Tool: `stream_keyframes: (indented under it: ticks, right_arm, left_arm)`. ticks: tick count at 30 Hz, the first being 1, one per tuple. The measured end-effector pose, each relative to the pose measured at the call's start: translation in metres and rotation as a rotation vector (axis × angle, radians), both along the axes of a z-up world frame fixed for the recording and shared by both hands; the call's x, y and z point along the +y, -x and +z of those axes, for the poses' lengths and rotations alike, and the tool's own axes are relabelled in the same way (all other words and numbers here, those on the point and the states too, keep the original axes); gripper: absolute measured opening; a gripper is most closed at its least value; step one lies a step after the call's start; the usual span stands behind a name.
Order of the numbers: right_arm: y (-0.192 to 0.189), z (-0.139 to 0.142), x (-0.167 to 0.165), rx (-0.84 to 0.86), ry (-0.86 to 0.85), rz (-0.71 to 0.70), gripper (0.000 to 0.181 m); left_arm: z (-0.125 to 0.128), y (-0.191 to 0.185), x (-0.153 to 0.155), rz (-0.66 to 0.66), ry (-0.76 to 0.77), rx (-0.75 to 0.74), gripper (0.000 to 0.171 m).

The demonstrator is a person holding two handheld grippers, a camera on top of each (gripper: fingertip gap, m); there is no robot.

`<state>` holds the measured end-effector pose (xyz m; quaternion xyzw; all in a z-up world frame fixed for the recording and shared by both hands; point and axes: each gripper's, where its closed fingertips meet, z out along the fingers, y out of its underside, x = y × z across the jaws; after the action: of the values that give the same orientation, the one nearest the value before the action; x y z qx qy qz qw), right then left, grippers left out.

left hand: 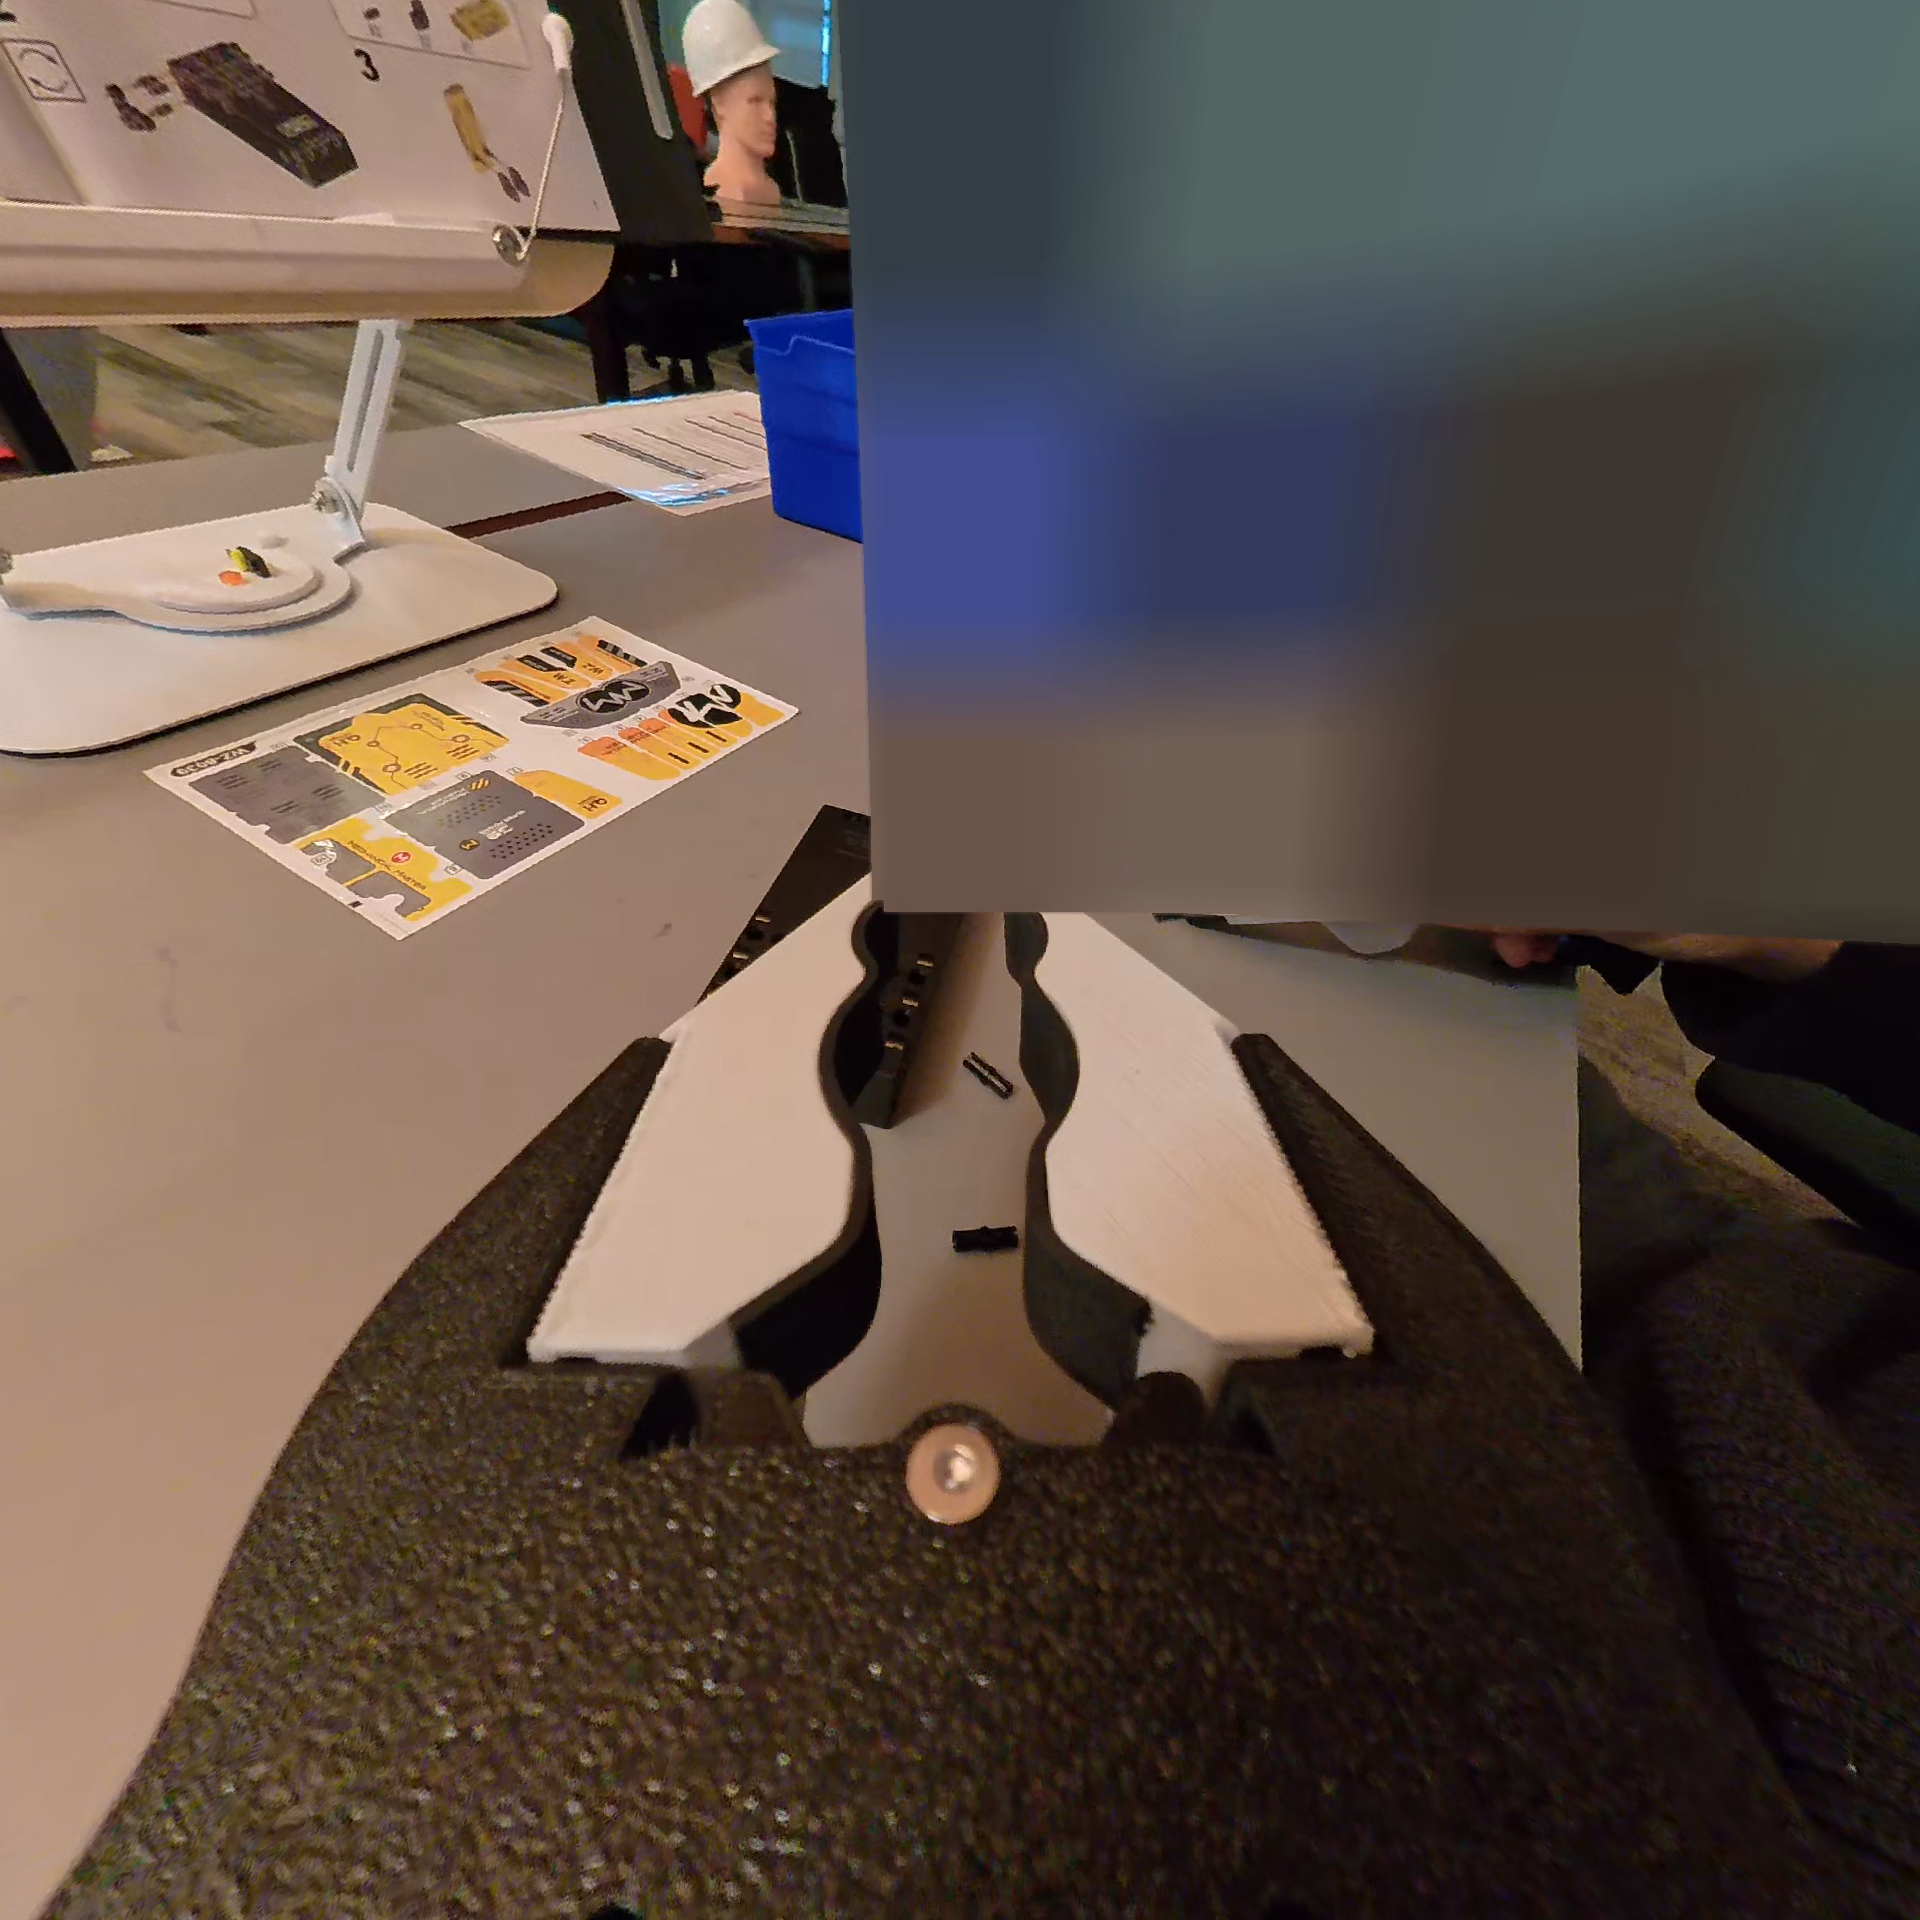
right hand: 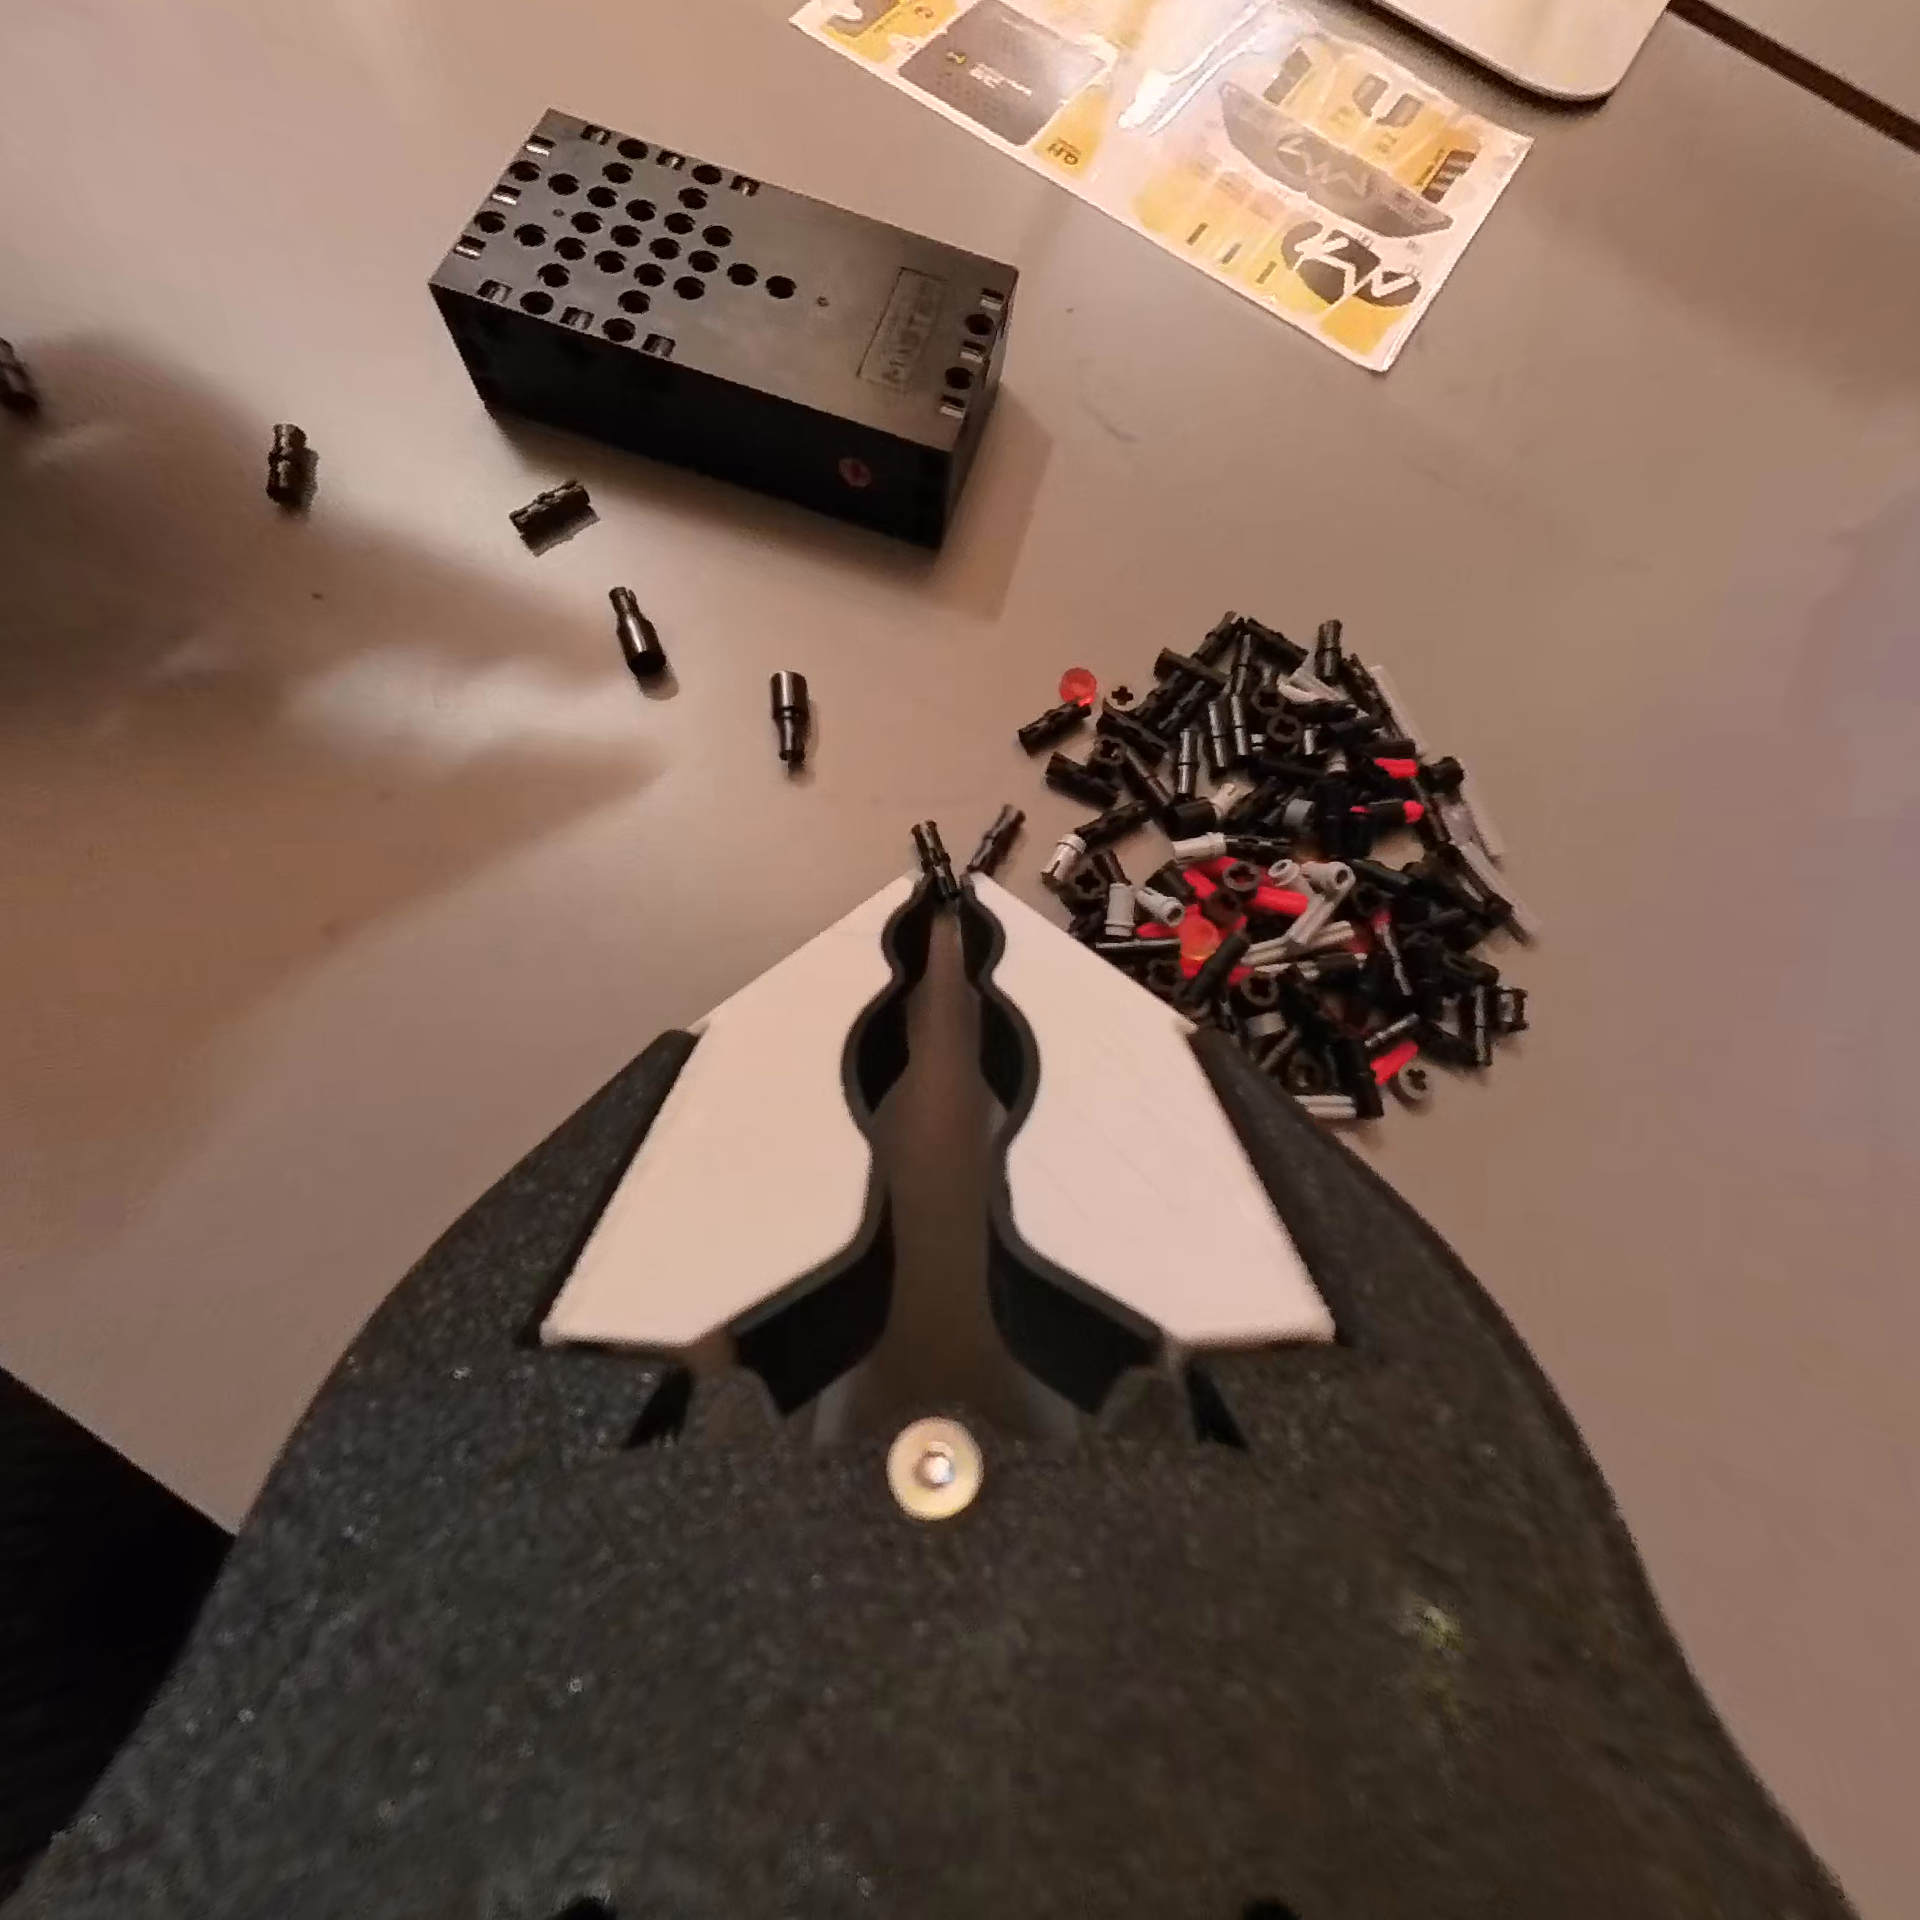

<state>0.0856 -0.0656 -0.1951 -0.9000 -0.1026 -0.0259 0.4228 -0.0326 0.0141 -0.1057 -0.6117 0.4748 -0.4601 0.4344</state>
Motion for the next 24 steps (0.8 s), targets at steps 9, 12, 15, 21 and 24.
stream_keyframes:
  ticks: [9,12,15,21,24]
  right_arm:
    - [0.037,0.039,0.002,0.118,-0.223,0.171,0.005]
    - [0.066,0.066,0.002,0.053,-0.395,0.296,0.005]
    - [0.085,0.075,0.003,-0.129,-0.486,0.371,0.005]
    - [0.103,0.083,0.006,-0.258,-0.563,0.429,0.005]
    - [0.107,0.084,0.008,-0.283,-0.572,0.447,0.004]
  left_arm:
    - [0.0,-0.005,-0.024,-0.141,0.047,-0.014,0.019]
    - [-0.009,-0.008,-0.051,-0.313,0.177,0.024,0.018]
    - [-0.009,-0.009,-0.068,-0.429,0.328,0.024,0.019]
    - [-0.007,-0.007,-0.072,-0.482,0.472,0.004,0.018]
    - [-0.006,-0.006,-0.074,-0.494,0.483,0.004,0.017]
